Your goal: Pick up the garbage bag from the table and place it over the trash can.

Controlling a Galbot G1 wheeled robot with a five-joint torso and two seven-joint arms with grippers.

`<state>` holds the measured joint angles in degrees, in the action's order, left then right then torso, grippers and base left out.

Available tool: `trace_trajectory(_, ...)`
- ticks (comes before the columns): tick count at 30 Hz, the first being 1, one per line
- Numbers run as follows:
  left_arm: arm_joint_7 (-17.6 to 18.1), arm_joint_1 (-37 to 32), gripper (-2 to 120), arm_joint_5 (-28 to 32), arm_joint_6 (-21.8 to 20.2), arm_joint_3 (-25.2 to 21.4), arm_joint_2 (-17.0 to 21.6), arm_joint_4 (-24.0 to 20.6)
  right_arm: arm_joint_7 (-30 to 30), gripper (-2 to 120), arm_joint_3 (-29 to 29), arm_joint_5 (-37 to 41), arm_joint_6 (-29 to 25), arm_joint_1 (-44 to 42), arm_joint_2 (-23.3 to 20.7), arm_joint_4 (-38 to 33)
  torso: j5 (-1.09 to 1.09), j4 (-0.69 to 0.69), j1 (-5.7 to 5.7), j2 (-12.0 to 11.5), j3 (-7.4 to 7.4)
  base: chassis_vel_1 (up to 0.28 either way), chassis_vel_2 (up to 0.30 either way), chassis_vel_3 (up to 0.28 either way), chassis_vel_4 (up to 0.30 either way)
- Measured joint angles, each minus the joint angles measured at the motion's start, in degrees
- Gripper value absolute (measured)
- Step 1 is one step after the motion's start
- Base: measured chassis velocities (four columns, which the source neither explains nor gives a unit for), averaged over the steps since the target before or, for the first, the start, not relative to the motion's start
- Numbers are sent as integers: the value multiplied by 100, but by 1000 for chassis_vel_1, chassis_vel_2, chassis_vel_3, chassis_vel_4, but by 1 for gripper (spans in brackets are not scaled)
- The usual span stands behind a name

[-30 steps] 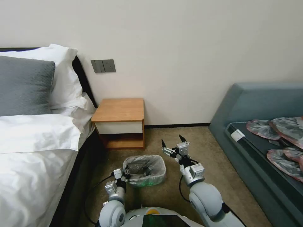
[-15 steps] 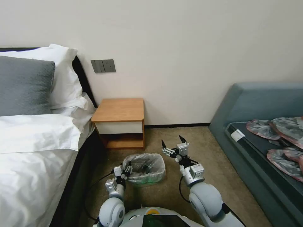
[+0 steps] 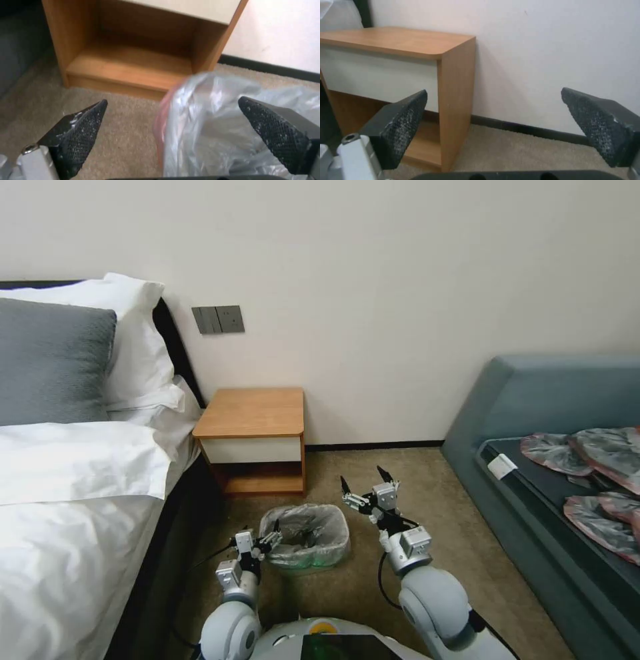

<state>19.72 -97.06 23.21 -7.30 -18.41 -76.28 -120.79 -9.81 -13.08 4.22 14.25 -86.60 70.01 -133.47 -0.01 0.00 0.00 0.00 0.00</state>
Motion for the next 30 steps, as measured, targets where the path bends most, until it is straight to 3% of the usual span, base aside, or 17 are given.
trace_trajectory(4, -53, -57, 100, -107, 32, -106, 33, -128, -2, 100, -46, 1, -4, -57, 15, -53, 0, 0, 0, 0, 0, 0, 0, 0, 0)
trace_trajectory(8, -145, -186, 100, -672, 411, -433, 100, -287, 3, 100, -186, -13, -135, -250, 126, -107, 0, 0, 0, 0, 0, 0, 0, 0, 0)
trace_trajectory(10, -174, -250, 100, -1023, 807, -631, 135, -338, 61, 100, -330, -33, -409, -408, 220, -37, 1, 0, 0, 0, 0, 0, 0, 0, 0)
trace_trajectory(14, -369, -390, 100, -1247, 1206, -747, 145, -449, 232, 100, -645, -41, -808, -615, 310, 74, 0, 1, 0, 0, 0, 0, 0, 0, 0)
trace_trajectory(19, -639, -616, 100, -1120, 1410, -871, 186, -684, 297, 100, -1006, -75, -1053, -905, 472, 74, 1, -1, 0, 0, 0, 0, 0, 0, 0)
trace_trajectory(27, -1376, -1243, 100, -740, 1851, -1833, 122, -1036, 299, 100, -1228, -373, -1328, -1332, 943, -80, 1, 0, 0, 0, 0, 0, 0, 0, 0)
trace_trajectory(30, -1463, -1486, 100, -699, 1958, -1997, 71, -1097, 311, 100, -1236, -499, -1423, -1405, 1043, -89, 0, 0, 0, 0, 0, 0, 0, 0, 0)
